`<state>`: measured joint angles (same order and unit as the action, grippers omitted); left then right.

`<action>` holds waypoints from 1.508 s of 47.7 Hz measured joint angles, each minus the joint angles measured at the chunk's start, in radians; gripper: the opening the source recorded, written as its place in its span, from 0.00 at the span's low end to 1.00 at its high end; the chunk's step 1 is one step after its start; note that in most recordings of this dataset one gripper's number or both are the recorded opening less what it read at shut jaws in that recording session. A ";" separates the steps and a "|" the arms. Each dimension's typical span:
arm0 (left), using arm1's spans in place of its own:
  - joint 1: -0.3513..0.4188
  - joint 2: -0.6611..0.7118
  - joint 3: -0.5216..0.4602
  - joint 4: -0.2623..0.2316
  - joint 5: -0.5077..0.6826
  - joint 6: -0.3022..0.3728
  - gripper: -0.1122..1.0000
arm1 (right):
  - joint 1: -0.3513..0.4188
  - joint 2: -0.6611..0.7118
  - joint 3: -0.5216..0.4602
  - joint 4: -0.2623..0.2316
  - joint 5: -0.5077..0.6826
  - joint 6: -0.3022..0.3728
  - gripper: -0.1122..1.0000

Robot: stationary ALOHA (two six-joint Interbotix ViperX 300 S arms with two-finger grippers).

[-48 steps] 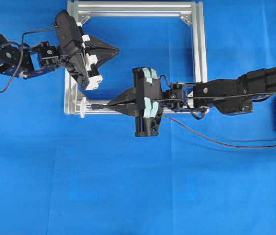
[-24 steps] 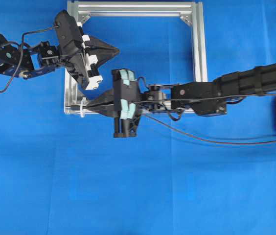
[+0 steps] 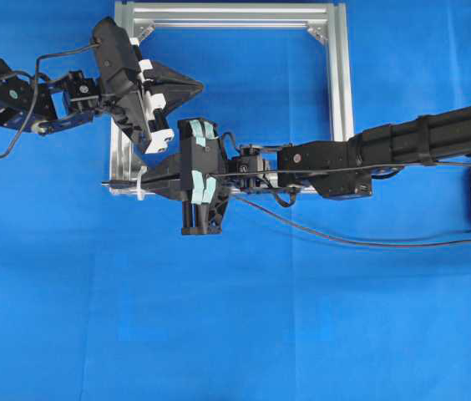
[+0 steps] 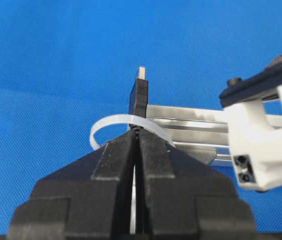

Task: Insert the wire through the string loop located on the left side.
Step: 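Move the left gripper down and right toward the protruding connector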

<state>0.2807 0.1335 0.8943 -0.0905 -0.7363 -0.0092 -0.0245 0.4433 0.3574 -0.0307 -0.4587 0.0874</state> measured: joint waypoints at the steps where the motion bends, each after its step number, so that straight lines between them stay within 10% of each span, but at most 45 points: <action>1: 0.000 -0.002 0.000 0.000 0.000 0.000 0.10 | 0.000 0.000 0.000 0.000 0.000 0.000 0.10; 53: 0.000 -0.479 0.420 0.000 0.120 -0.002 0.10 | 0.000 0.002 0.000 0.000 0.000 0.000 0.10; 72: -0.253 -0.532 0.428 0.002 0.126 -0.002 0.10 | 0.000 0.000 0.000 0.000 0.000 0.000 0.10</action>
<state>0.0276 -0.3988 1.3223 -0.0890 -0.6105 -0.0107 -0.0245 0.4433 0.3574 -0.0307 -0.4587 0.0874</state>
